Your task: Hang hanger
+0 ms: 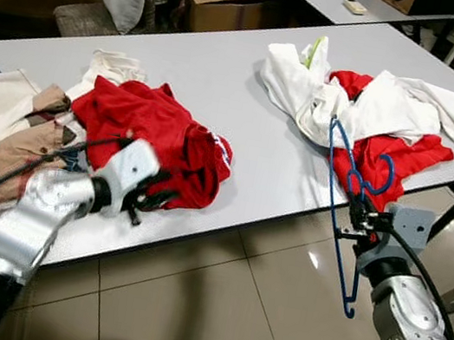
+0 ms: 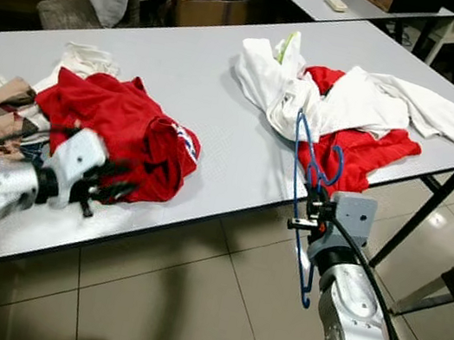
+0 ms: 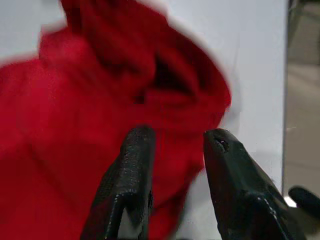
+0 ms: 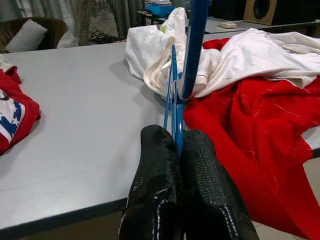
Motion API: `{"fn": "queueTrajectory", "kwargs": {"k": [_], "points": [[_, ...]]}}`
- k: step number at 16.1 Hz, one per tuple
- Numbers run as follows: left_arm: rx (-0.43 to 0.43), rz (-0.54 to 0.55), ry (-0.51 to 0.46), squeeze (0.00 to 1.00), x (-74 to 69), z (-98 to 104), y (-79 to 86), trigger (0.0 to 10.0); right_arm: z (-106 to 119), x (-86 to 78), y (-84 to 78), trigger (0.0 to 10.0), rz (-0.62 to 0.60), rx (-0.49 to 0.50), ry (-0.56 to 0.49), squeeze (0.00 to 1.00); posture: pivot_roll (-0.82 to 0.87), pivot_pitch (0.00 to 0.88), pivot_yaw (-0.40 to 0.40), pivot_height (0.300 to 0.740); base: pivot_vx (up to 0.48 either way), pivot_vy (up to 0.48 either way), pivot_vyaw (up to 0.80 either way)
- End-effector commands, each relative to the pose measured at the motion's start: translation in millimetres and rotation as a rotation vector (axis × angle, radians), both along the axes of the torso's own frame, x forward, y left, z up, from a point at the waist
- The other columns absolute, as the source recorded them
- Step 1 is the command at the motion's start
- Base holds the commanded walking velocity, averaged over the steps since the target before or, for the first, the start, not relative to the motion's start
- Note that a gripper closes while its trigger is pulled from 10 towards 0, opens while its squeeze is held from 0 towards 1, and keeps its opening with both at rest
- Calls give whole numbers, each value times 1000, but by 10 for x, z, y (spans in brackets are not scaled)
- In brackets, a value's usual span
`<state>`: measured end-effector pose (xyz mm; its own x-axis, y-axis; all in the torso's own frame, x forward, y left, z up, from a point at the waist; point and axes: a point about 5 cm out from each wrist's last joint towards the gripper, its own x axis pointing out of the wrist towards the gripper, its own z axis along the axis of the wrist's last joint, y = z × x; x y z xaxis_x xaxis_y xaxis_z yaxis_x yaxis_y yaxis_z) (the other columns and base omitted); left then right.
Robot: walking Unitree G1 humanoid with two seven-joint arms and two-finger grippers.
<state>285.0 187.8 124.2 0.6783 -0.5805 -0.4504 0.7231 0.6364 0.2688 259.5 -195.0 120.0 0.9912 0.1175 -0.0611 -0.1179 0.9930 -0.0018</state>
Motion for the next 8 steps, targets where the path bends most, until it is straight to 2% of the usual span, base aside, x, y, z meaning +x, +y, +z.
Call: {"fn": "queueTrajectory", "kwargs": {"k": [1, 2, 5, 6, 8], "points": [[37, 26, 2, 0, 1, -54, -7, 10000, 2, 25, -6, 10000, 2, -9, -3, 0, -83, 0, 75, 740, 0, 0, 0], [75, 55, 1, 0, -23, -146, 4, 10000, 16, 34, -11, 10000, -12, -5, -8, 0, -92, 0, 75, 740, 0, 0, 0], [98, 100, -69, 0, -27, -266, -41, 10000, 35, 49, 15, 10000, 6, 4, -17, 0, -85, 0, 75, 740, 0, 0, 0], [97, 110, -98, 1000, -25, -294, -58, 10000, 17, 59, 10, 10000, 4, -7, -12, 0, -93, 0, 74, 740, 0, 0, 0], [87, 77, -149, 1000, -54, -310, -102, 10000, 55, 69, 7, 10000, 1, 9, -25, 0, -89, 0, 72, 740, 0, 0, 0]]}}
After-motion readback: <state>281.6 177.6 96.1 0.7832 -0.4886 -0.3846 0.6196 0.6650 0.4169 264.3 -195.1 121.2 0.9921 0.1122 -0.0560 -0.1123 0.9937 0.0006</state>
